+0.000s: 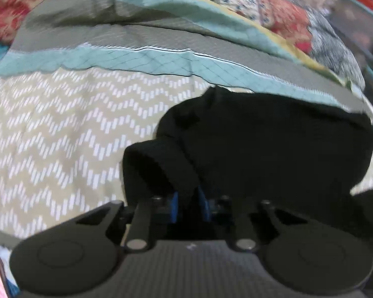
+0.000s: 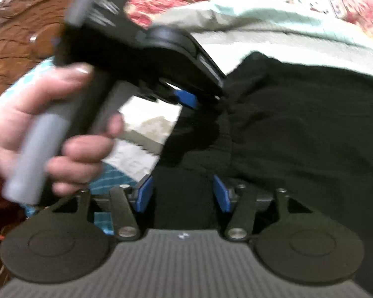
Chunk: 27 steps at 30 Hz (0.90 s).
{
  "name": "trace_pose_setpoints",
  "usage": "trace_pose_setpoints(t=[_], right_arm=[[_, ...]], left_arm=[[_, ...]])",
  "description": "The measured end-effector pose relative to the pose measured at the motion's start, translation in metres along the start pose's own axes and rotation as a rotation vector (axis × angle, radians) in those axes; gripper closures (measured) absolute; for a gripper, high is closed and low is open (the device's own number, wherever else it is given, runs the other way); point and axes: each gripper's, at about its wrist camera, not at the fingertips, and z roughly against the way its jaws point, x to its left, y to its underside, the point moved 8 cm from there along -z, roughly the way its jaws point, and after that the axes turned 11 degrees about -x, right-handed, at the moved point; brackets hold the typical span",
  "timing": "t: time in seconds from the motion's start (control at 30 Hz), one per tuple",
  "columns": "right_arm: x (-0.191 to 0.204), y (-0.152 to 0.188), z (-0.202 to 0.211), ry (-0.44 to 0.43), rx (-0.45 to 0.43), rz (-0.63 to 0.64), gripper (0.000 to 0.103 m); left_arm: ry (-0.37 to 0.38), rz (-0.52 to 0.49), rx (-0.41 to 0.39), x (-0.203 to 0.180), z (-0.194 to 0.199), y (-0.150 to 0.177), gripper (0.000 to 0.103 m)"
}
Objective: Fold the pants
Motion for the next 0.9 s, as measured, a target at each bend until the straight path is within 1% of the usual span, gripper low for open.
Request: trace_pose_setpoints(t=[0.03, 0.07, 0.1, 0.13, 0.2, 0.27, 0.33, 0.4, 0.43, 0.47, 0.5, 0.53, 0.6, 0.63, 0.67, 0.7, 0.73, 0.77, 0.83, 0.9], right_arm=[[-0.004, 0.001, -0.005, 0.027, -0.001, 0.005, 0.050], [-0.006, 0.002, -0.007, 0.029, 0.002, 0.007, 0.056], [-0.008, 0.002, -0.005, 0.032, 0.001, 0.009, 0.076], [-0.010, 0.001, -0.003, 0.049, -0.003, 0.022, 0.085], [-0.013, -0.004, 0.002, 0.053, -0.009, 0.017, 0.089], [-0.010, -0.009, 0.012, 0.029, -0.031, -0.028, 0.089], [0.006, -0.017, 0.017, -0.001, -0.067, 0.005, 0.088], [0.022, -0.010, 0.005, -0.028, -0.034, 0.042, 0.086], [0.023, -0.004, -0.004, -0.022, -0.007, 0.038, 0.077], [0.020, 0.005, -0.016, -0.026, 0.030, 0.019, 0.072], [0.020, 0.011, -0.023, -0.048, 0.037, 0.012, 0.060], [0.020, 0.012, -0.024, -0.072, 0.007, 0.028, 0.052], [0.022, 0.010, -0.014, -0.091, -0.006, 0.043, 0.043], [0.023, 0.008, -0.007, -0.111, -0.003, 0.038, 0.042], [0.022, 0.006, 0.003, -0.130, -0.008, 0.033, 0.042], [0.019, 0.005, 0.012, -0.145, -0.018, 0.026, 0.043], [0.016, 0.003, 0.025, -0.167, -0.035, 0.012, 0.043], [0.013, 0.003, 0.039, -0.184, -0.055, 0.000, 0.043], [0.007, 0.007, 0.055, -0.187, -0.082, 0.000, 0.043], [0.008, 0.015, 0.064, -0.189, -0.077, 0.018, 0.043]], left_arm=[[0.001, -0.034, -0.003, -0.003, 0.001, -0.001, 0.093], [-0.002, -0.055, -0.008, -0.005, 0.001, -0.002, 0.095], [-0.002, -0.064, -0.012, -0.006, 0.003, -0.003, 0.096], [0.003, -0.059, -0.018, -0.006, 0.005, -0.005, 0.096], [0.027, -0.016, -0.044, -0.004, 0.015, -0.010, 0.096], [0.054, 0.032, -0.076, 0.004, 0.026, -0.017, 0.096], [0.043, 0.077, -0.087, 0.017, 0.030, -0.017, 0.096], [-0.016, 0.099, -0.038, 0.033, 0.015, -0.004, 0.094], [-0.047, 0.090, -0.010, 0.037, 0.004, 0.004, 0.089], [-0.061, 0.071, 0.001, 0.039, -0.004, 0.012, 0.087], [-0.061, 0.055, -0.019, 0.040, -0.007, 0.015, 0.086], [-0.059, 0.049, -0.044, 0.038, -0.004, 0.015, 0.085], [-0.066, 0.052, -0.055, 0.037, 0.004, 0.011, 0.070], [-0.102, 0.049, -0.058, 0.040, 0.008, 0.011, 0.047], [-0.154, 0.046, -0.068, 0.045, 0.015, 0.011, 0.045], [-0.175, 0.051, -0.087, 0.050, 0.023, 0.012, 0.046], [-0.168, 0.075, -0.098, 0.053, 0.034, 0.014, 0.046], [-0.152, 0.112, -0.106, 0.057, 0.044, 0.017, 0.046], [-0.100, 0.189, -0.129, 0.060, 0.067, 0.028, 0.045], [-0.072, 0.215, -0.140, 0.058, 0.082, 0.041, 0.045]])
